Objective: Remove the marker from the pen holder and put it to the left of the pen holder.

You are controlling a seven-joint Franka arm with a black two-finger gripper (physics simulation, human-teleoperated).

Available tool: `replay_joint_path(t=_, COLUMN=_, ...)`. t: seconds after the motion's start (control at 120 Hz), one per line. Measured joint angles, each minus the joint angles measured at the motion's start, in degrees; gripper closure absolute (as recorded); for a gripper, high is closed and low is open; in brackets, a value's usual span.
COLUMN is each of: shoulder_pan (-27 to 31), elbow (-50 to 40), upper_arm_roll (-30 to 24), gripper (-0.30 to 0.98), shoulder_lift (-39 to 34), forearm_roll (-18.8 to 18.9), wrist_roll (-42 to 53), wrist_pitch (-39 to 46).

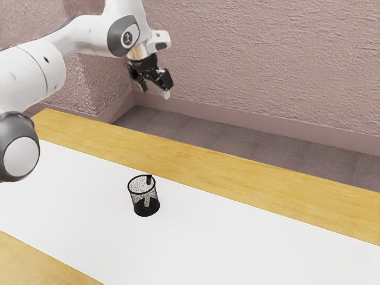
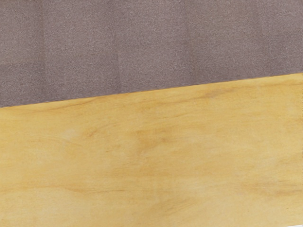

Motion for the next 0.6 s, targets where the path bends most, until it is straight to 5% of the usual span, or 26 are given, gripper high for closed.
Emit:
replay_joint_path(t=0.233, shoulder_pan=-1.58, elbow=-1.2, upper_arm_roll=-1.61, gripper=0.0, shoulder_lift=1.33, forearm_roll=0.11, wrist_roll=-4.46, wrist_pitch=-0.58)
replay_joint_path(t=0.6, shoulder_pan=-8.8, elbow=-28.25, upper_arm_roll=3.58, gripper=0.0, shoulder_lift=-11.29, forearm_roll=6.47, wrist_roll=-5.49, wrist_pitch=-4.64)
